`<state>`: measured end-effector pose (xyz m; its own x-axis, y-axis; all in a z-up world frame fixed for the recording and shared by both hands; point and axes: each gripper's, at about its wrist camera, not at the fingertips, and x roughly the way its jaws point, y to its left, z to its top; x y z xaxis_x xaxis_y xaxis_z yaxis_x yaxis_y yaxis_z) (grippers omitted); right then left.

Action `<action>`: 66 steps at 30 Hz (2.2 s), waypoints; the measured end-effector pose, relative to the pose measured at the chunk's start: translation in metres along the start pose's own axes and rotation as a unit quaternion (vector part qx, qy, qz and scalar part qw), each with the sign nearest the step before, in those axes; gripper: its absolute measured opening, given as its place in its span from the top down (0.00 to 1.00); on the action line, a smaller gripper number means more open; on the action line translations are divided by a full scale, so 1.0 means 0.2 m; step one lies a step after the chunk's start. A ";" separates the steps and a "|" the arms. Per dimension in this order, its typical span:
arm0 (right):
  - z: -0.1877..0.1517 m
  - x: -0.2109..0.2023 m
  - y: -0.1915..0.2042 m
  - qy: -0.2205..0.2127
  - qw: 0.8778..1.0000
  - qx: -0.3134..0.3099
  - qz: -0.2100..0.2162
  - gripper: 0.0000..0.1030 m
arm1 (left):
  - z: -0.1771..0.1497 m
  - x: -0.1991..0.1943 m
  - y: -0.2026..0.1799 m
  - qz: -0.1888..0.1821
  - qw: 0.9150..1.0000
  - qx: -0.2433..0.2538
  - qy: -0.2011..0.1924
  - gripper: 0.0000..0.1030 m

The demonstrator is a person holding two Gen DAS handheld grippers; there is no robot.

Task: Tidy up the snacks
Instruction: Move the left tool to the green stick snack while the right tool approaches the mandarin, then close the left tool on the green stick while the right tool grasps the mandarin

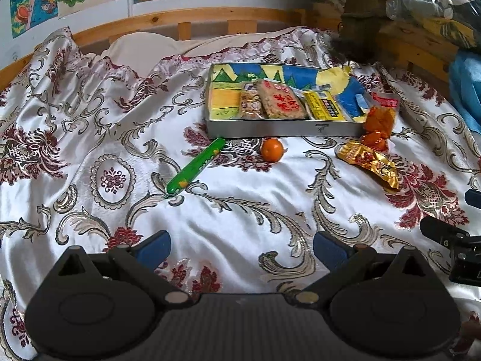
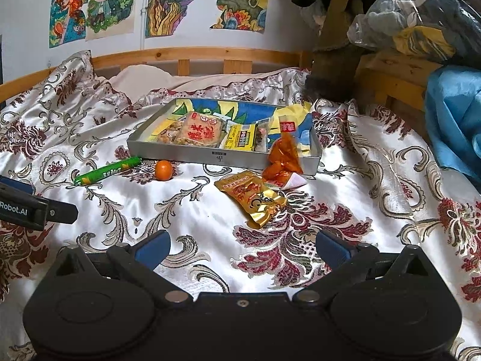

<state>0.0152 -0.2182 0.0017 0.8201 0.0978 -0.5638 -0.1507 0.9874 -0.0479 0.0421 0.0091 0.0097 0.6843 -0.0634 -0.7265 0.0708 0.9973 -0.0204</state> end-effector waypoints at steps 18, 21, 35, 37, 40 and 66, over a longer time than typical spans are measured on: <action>0.12 0.21 0.09 -0.006 1.000 -0.006 0.020 0.01 | 0.12 0.19 0.22 0.027 0.999 -0.025 -0.027 0.00; 0.15 0.26 0.10 -0.005 1.000 -0.009 0.025 0.01 | 0.16 0.27 0.25 0.040 0.999 -0.016 -0.023 0.00; 0.27 0.51 0.18 0.013 0.994 -0.059 0.088 0.01 | 0.29 0.54 0.29 0.042 0.995 0.076 -0.039 0.00; 0.29 0.56 0.19 0.016 0.993 -0.074 0.092 0.01 | 0.30 0.58 0.32 0.023 0.997 0.074 -0.032 0.00; 0.33 0.64 0.20 0.018 0.991 -0.079 0.102 0.01 | 0.31 0.61 0.36 0.000 0.997 0.078 -0.024 0.00; 0.41 1.09 0.37 0.061 0.978 -0.058 0.190 0.50 | 0.30 0.69 0.39 -0.088 0.994 0.062 0.013 0.59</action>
<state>0.2284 -0.1127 -0.0581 0.6228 0.4319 -0.6524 -0.4986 0.8617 0.0944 0.1854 0.0749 -0.0517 0.6341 -0.2338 -0.7371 0.2773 0.9585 -0.0654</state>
